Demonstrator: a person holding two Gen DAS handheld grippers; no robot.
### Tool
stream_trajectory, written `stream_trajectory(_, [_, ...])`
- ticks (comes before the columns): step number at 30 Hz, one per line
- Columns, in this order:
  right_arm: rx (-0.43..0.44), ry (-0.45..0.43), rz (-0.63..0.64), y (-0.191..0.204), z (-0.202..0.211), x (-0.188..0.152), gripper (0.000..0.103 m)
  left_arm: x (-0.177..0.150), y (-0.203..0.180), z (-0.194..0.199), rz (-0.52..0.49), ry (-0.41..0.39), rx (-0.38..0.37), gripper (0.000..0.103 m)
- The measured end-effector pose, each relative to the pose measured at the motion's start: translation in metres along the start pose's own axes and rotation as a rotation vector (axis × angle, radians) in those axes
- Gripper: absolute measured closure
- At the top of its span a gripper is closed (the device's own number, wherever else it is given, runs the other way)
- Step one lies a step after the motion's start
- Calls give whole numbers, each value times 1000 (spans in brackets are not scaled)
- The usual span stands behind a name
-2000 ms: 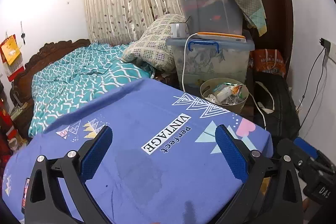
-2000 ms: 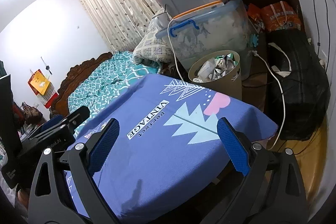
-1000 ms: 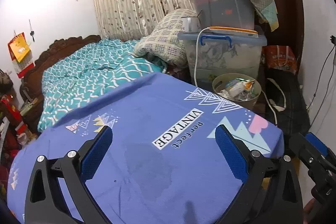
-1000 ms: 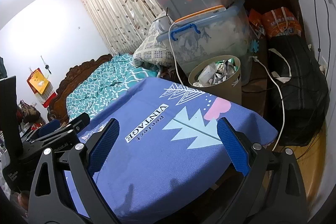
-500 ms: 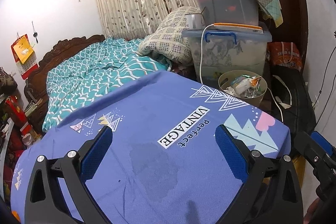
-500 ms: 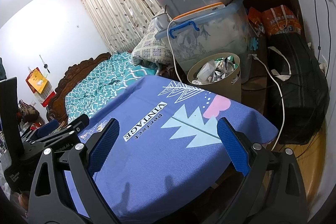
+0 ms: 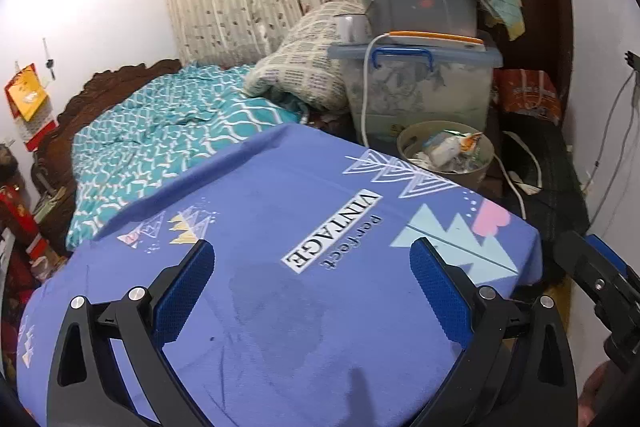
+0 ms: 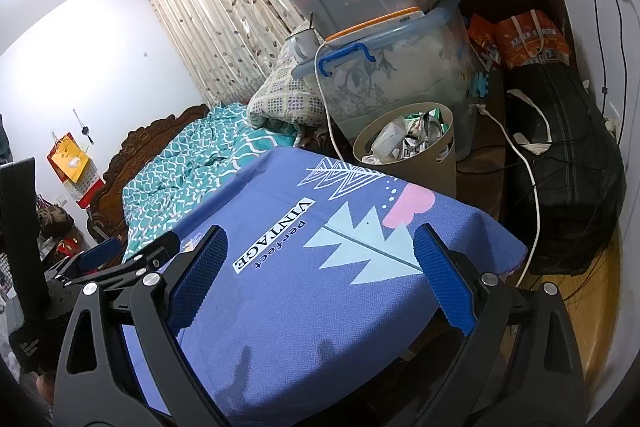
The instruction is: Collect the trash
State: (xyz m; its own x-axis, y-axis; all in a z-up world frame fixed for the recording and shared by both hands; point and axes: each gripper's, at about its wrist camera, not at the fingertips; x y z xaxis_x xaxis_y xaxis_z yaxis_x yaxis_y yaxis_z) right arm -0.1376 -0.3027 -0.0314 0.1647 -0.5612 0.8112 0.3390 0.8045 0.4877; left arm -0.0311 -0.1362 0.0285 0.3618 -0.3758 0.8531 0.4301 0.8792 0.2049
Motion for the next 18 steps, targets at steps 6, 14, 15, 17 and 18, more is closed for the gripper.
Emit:
stream_trajectory(6, [-8, -9, -4, -1, 3, -2, 10, -1, -6, 3, -11, -11, -36, 9])
stream_trajectory(14, [-7, -7, -4, -2, 2, -2, 10, -2, -10, 0, -18, 2, -36, 9])
stream_trajectory(15, [-7, -5, -4, -2, 2, -3, 10, -2, -9, 0, -17, 3, -36, 9])
stream_trajectory(17, [-7, -6, -5, -2, 2, -3, 10, -2, -9, 0, -16, 6, -38, 9])
stream_trajectory(18, [-7, -6, -4, -1, 2, -3, 10, -2, -9, 0, -16, 6, -38, 9])
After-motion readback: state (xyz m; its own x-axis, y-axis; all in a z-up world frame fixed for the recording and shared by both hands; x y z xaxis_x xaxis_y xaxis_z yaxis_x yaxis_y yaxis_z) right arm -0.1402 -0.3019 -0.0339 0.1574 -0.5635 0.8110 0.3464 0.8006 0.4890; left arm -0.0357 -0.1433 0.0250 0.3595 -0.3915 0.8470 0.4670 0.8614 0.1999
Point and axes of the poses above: each gripper's, at about its wrist camera, not at the fingertips, and z roughly against the way its jaws point, y to its left, x to its top, and after that the axes turned 7 degrees about -y, right-handed
